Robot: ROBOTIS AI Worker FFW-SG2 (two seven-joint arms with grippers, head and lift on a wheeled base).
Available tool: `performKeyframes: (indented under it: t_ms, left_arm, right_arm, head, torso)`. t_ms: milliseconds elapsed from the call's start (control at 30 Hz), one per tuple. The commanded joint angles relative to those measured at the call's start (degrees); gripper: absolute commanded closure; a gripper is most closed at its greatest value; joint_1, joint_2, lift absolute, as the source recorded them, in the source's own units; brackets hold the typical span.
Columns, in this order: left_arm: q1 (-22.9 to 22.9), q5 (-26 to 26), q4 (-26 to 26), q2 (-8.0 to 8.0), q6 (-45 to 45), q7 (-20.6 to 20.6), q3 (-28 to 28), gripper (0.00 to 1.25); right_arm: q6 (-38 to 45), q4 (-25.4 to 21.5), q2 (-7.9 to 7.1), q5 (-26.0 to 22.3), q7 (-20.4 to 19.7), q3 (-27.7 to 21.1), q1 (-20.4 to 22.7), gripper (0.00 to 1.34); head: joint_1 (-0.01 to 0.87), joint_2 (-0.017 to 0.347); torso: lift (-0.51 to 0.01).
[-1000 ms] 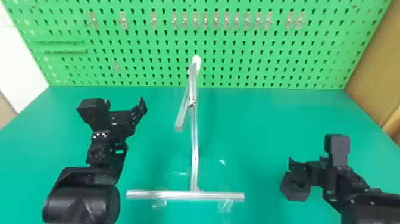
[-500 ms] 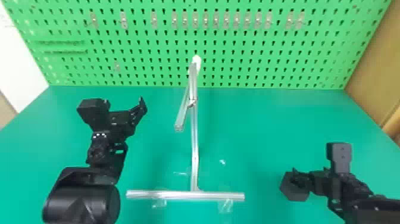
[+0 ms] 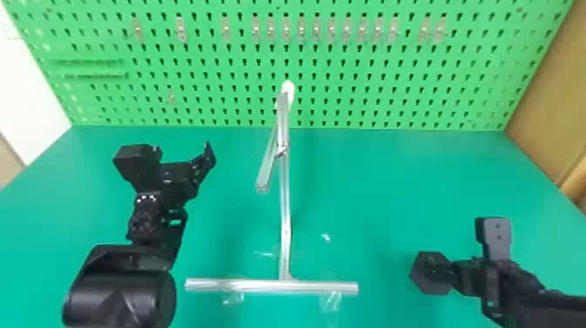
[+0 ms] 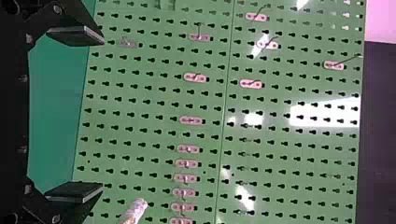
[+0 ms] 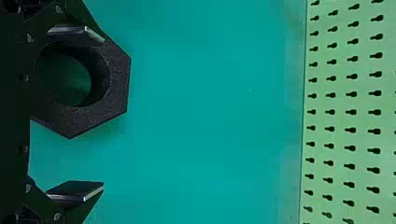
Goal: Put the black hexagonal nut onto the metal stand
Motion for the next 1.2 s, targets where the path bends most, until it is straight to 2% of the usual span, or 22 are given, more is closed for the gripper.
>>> performKeyframes:
  t_ms: [0, 333, 667, 733, 900, 1167]
  left_arm:
    - [0.00, 0.01, 0.00, 0.00, 0.00, 0.00, -0.01, 0.18]
    - [0.00, 0.01, 0.00, 0.00, -0.09, 0.00, -0.01, 0.18]
    - [0.00, 0.01, 0.00, 0.00, -0.09, 0.00, -0.10, 0.18]
    - [0.00, 0.01, 0.00, 0.00, -0.09, 0.00, -0.01, 0.18]
    - [0.09, 0.01, 0.00, 0.00, -0.18, 0.00, -0.01, 0.18]
    - [0.09, 0.01, 0.00, 0.00, -0.18, 0.00, 0.08, 0.18]
  right_arm:
    - [0.12, 1.15, -0.09, 0.59, 0.07, -0.16, -0.43, 0.20]
    - [-0.85, 3.61, -0.18, 0.76, 0.51, -0.51, -1.22, 0.21]
    - [-1.46, 5.10, -0.09, 1.47, 0.86, -0.60, -1.75, 0.29]
    - [-1.38, 5.10, -0.09, 1.55, 0.86, -0.51, -1.75, 0.35]
    - [-0.23, 5.10, -0.09, 1.73, 0.95, -0.34, -1.93, 0.65]
    - [1.79, 4.84, -0.27, 3.22, 1.92, 0.28, -2.28, 0.96]
  head:
    - [0.693, 0.081]
    - [0.693, 0.081]
    - [0.693, 0.081]
    - [0.693, 0.081]
    - [0.693, 0.081]
    - [0.693, 0.081]
  torso:
    - [-0.001]
    - [-0.001]
    - [-0.001]
    - [-0.001]
    - [-0.001]
    - [-0.001]
